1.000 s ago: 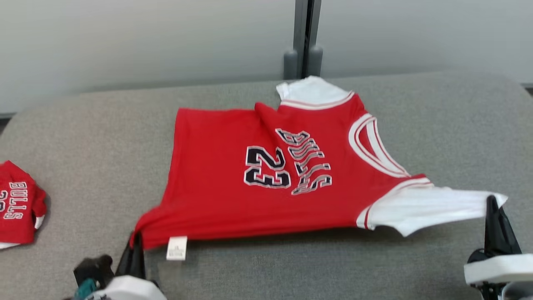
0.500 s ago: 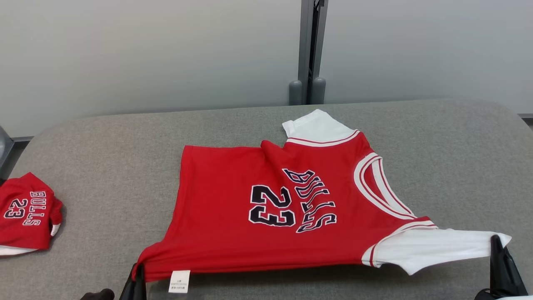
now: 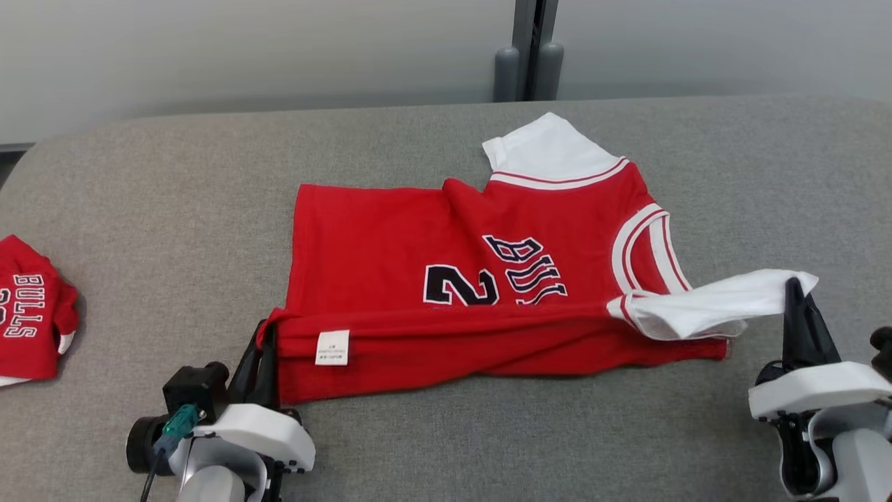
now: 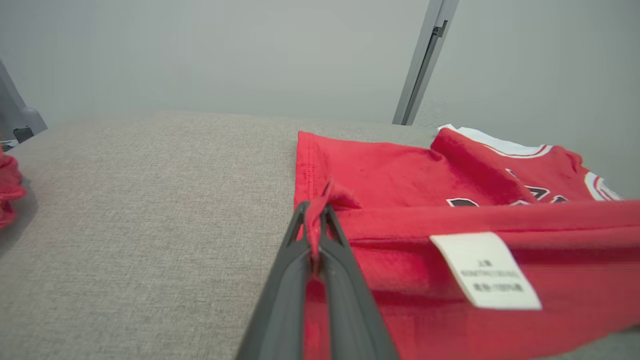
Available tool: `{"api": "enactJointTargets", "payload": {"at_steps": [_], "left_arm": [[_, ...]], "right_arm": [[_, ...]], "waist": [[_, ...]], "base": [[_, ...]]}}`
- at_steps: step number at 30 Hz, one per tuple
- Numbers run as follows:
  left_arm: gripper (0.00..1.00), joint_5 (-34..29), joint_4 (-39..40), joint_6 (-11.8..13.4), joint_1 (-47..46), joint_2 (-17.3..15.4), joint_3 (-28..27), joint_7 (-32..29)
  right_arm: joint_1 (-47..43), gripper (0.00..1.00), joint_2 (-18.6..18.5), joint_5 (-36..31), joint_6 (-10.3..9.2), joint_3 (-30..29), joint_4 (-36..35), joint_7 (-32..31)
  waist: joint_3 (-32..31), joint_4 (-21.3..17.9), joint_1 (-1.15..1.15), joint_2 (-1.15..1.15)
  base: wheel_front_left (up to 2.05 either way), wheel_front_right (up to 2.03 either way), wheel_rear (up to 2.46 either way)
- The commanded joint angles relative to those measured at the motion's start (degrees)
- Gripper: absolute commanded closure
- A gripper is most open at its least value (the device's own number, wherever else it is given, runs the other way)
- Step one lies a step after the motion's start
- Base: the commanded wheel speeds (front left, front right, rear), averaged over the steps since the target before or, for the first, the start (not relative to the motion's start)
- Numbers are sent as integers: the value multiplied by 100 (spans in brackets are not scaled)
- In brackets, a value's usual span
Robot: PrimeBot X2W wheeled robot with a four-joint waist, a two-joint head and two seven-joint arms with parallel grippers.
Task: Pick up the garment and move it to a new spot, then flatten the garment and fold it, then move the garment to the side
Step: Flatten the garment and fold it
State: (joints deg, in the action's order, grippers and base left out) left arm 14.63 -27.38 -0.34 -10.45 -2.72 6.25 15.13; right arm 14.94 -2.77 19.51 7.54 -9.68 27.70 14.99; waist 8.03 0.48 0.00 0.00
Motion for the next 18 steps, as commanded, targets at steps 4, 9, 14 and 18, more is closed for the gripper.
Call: {"api": "enactJointTargets", "payload": {"at_steps": [4,9,14,18], "left_arm": [[100,66,-313,93,-479,-34,143,1],[100,100,-534,143,-867,-37,280,1],[100,48,-541,192,-1069,-35,256,1],[100,92,-498,203,-1123,-35,255,1]], "right_arm": [[568,100,-91,-284,-7,-47,647,27],[993,100,-122,-497,-7,-116,1038,27],[1246,100,-119,-612,-7,-125,1149,27],[1292,100,-102,-584,-7,-133,1090,28]], "waist": [[405,93,0,0],[626,152,0,0],[766,165,0,0],[796,149,0,0]], "base": [[0,0,0],[0,0,0],[0,0,0],[0,0,0]]}}
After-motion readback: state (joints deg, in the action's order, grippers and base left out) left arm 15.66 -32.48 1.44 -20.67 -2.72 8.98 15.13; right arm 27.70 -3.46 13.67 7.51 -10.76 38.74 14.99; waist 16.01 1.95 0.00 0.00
